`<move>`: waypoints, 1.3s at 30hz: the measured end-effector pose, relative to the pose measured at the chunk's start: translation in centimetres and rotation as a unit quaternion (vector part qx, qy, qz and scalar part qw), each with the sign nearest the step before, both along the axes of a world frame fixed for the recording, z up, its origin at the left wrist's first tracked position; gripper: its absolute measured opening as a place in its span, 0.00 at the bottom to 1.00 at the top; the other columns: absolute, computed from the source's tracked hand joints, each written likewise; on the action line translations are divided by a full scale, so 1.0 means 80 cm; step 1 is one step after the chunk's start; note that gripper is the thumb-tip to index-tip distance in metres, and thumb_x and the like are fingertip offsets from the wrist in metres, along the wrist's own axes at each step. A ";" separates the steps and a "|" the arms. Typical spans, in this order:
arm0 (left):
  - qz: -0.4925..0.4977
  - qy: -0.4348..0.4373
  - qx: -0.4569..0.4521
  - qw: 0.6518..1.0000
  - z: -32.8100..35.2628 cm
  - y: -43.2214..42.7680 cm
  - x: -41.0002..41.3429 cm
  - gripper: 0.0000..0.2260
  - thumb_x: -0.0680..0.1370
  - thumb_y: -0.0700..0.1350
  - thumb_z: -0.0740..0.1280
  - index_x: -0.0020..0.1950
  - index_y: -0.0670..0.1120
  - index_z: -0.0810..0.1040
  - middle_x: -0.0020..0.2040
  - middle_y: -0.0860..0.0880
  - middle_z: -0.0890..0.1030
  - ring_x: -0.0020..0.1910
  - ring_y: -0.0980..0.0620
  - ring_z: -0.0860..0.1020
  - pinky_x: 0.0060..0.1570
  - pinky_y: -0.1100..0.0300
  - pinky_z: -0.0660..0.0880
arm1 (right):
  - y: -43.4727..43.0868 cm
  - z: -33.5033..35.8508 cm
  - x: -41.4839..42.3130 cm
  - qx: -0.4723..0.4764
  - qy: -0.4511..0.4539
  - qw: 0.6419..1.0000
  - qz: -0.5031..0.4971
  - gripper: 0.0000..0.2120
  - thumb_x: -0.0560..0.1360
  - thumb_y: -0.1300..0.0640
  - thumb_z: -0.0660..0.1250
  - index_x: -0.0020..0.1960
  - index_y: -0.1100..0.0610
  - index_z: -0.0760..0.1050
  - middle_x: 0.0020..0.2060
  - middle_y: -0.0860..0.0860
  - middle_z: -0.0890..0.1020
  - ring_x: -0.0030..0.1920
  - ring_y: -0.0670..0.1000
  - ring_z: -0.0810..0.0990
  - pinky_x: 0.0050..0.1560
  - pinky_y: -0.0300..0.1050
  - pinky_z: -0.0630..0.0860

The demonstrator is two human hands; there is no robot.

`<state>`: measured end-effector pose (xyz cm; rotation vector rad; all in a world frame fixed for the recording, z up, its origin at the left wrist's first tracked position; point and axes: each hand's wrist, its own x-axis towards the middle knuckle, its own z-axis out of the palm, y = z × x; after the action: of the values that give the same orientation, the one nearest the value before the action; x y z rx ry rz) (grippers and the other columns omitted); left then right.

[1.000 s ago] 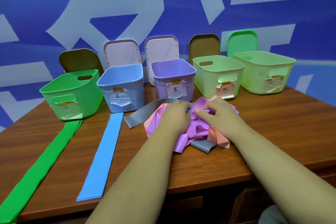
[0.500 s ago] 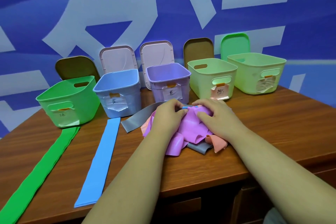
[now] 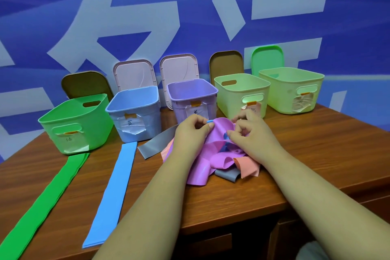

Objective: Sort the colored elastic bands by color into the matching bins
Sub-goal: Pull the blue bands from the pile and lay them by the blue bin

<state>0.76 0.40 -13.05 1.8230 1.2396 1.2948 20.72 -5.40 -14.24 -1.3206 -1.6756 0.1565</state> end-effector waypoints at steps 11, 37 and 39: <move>0.008 -0.067 -0.031 0.997 0.003 -0.001 0.002 0.05 0.77 0.47 0.76 0.42 0.50 0.82 0.41 0.55 0.85 0.43 0.51 0.82 0.51 0.41 0.83 | -0.016 0.012 -0.012 -0.063 0.106 0.992 0.010 0.07 0.83 0.49 0.66 0.47 0.48 0.79 0.32 0.48 0.82 0.34 0.44 0.77 0.37 0.42 0.70; -0.140 -0.158 -0.005 0.977 0.026 -0.033 0.020 0.21 0.66 0.32 0.62 0.58 0.39 0.79 0.54 0.44 0.85 0.52 0.57 0.83 0.48 0.66 0.78 | -0.011 0.003 -0.011 -0.105 0.140 0.982 0.073 0.10 0.81 0.43 0.70 0.62 0.40 0.78 0.48 0.41 0.88 0.53 0.43 0.86 0.64 0.55 0.79; -0.143 -0.164 -0.004 0.976 0.027 -0.034 0.020 0.23 0.63 0.33 0.60 0.57 0.39 0.79 0.54 0.43 0.85 0.51 0.56 0.84 0.48 0.66 0.78 | -0.012 0.004 -0.011 -0.095 0.152 0.981 0.070 0.08 0.80 0.45 0.71 0.59 0.40 0.80 0.48 0.41 0.87 0.50 0.40 0.86 0.56 0.47 0.80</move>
<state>2.38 -2.29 -10.85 1.6283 0.7733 1.3534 19.85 -6.32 -13.90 -1.2458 -1.5176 0.5851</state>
